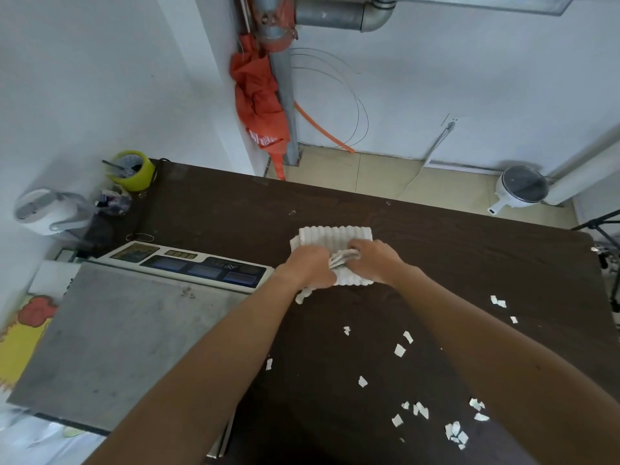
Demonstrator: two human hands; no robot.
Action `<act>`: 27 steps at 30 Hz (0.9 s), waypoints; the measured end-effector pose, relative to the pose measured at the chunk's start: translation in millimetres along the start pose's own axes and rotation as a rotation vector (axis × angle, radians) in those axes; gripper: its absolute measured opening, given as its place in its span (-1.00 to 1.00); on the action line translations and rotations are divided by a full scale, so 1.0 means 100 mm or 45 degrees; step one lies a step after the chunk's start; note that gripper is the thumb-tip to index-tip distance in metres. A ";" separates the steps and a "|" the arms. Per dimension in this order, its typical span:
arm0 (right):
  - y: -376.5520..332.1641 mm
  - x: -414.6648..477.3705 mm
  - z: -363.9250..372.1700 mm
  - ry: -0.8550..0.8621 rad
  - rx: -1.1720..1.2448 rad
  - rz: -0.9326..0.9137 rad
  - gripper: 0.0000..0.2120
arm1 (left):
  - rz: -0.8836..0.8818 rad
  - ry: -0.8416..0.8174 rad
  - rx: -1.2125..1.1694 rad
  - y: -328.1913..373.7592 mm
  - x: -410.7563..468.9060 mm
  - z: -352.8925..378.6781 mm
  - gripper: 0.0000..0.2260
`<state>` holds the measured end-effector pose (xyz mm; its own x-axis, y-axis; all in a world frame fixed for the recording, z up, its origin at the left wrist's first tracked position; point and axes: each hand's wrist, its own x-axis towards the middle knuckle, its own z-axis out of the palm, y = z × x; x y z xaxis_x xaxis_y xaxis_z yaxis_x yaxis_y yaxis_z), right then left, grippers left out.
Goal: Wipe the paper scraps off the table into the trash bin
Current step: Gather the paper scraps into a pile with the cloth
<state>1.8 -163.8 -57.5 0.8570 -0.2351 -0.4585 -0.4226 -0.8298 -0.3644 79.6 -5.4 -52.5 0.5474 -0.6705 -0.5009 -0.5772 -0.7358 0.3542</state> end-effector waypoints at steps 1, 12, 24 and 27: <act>0.01 -0.02 0.01 0.048 0.139 0.015 -0.86 | -0.068 -0.096 -0.089 -0.03 0.00 -0.05 -0.89; -0.02 -0.36 0.35 0.274 0.303 -0.109 -0.44 | -0.349 -0.249 -0.634 -0.12 -0.18 -0.06 -0.70; -0.11 -0.26 0.43 0.155 -0.011 -0.105 -0.68 | -0.218 -0.174 -0.298 -0.18 -0.31 0.07 -0.25; -0.17 -0.20 0.40 0.098 -0.049 -0.059 -0.68 | -0.032 -0.106 0.034 -0.19 -0.35 0.02 -0.11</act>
<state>-20.5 -124.9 -74.9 0.8963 -0.2329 -0.3773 -0.3714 -0.8592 -0.3520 70.4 32.0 -42.8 0.5103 -0.6410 -0.5733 -0.5805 -0.7486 0.3203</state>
